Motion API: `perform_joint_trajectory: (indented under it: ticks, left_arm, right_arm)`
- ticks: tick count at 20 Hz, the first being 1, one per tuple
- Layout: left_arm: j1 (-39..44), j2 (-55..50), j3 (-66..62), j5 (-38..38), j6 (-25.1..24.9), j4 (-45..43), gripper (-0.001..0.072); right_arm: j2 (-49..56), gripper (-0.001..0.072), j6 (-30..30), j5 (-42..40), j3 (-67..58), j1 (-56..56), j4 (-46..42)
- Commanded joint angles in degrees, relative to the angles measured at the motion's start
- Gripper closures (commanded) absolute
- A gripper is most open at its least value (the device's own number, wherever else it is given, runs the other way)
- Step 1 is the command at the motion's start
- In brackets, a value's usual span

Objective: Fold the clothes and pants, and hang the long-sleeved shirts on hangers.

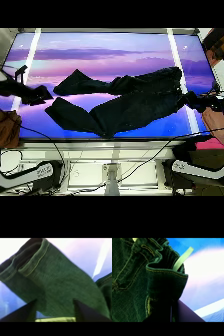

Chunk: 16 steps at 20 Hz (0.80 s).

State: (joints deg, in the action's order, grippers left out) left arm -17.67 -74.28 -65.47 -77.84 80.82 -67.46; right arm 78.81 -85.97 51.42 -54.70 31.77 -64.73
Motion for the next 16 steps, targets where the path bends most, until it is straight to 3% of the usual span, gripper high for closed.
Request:
perform_joint_trajectory:
  ticks: [1, 10, 16]
  left_arm:
    - [0.2, 5.3, 11.2, 5.6, -2.2, 0.0, 0.0286]
    - [1.3, 5.1, 21.2, 26.3, -2.2, 2.4, 0.0286]
    - [2.1, 1.8, 21.2, 29.3, -2.2, 4.5, 0.0200]
  right_arm:
    - [0.0, 0.0678, 0.0, 0.2, 0.0, 0.0, 0.0]
    - [0.0, 0.0678, 0.0, -0.3, 0.0, 0.0, 0.0]
    - [0.0, 0.0678, 0.0, -0.4, 0.0, 0.0, 0.0]
